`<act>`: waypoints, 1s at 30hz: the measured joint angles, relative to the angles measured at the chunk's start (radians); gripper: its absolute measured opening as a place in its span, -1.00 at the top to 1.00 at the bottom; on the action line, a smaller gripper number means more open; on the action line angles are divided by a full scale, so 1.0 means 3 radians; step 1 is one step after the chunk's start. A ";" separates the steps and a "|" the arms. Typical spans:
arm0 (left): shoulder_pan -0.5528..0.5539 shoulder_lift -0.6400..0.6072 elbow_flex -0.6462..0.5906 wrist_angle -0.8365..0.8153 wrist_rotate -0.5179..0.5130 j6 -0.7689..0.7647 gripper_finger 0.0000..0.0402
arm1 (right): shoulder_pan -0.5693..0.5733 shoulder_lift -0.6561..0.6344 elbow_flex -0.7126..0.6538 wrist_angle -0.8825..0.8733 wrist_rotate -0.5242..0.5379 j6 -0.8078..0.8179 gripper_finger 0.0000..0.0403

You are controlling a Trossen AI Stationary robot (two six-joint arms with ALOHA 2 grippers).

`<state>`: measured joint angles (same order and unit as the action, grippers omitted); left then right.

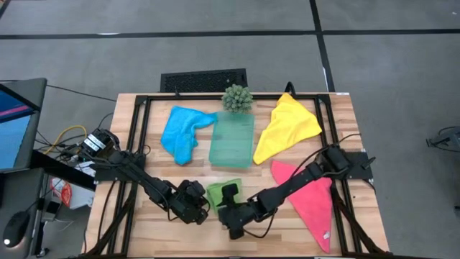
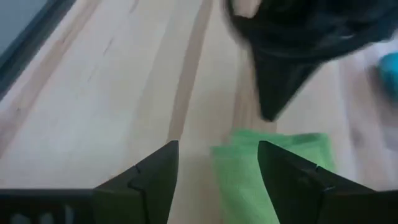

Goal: Fold microfiber towels
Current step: Fold the green micro fiber cloth

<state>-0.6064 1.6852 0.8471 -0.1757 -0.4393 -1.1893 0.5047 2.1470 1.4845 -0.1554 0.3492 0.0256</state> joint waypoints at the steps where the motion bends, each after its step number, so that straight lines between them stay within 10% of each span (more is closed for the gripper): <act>1: 0.0000 0.0000 0.0000 0.0001 -0.0024 -0.0006 1.00 | 0.0008 0.0011 -0.0019 -0.0101 0.0002 -0.0021 -0.21; 20: -0.0001 0.0003 0.0000 0.0033 -0.0140 -0.0041 1.00 | -0.0029 0.0224 -0.0015 -0.0078 0.0324 0.0119 -0.20; 30: -0.0001 0.0003 0.0000 0.0032 -0.0161 -0.0029 1.00 | -0.0003 0.0244 -0.0015 -0.0083 0.0463 0.0072 0.19</act>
<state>-0.6067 1.6859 0.8471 -0.1661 -0.4877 -1.1980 0.5039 2.2201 1.4799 -0.1802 0.4881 0.0471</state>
